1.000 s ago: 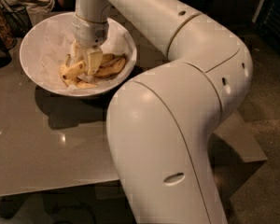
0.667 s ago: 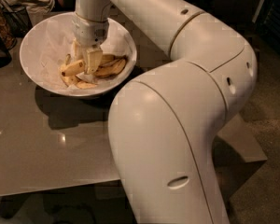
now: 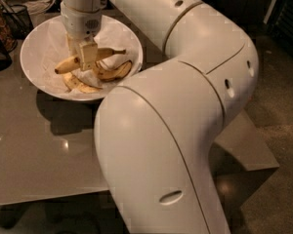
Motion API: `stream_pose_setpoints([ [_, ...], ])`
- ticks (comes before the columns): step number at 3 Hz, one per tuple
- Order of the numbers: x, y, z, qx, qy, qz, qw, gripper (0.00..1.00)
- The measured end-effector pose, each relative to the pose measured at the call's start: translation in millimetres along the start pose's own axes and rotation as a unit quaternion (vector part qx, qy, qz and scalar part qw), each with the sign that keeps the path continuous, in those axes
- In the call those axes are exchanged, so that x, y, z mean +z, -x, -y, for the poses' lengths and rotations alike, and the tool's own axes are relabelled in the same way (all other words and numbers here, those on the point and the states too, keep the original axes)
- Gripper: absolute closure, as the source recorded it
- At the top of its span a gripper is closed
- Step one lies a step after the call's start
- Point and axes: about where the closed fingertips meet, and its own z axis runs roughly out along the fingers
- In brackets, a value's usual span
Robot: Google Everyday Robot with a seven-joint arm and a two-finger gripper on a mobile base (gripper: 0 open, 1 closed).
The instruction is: Pick banana from white bowl
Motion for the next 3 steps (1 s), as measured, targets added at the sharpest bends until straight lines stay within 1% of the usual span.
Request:
stream_pose_setpoints([
  [1,-1,2,3,0.000,-0.004,-0.004,1.0000,1.00],
  [2,-14,12,-8,-0.001,-0.012,0.000,0.9999,1.00],
  [3,-33,34,-36,-0.012,-0.032,0.004,0.9994,1.00],
])
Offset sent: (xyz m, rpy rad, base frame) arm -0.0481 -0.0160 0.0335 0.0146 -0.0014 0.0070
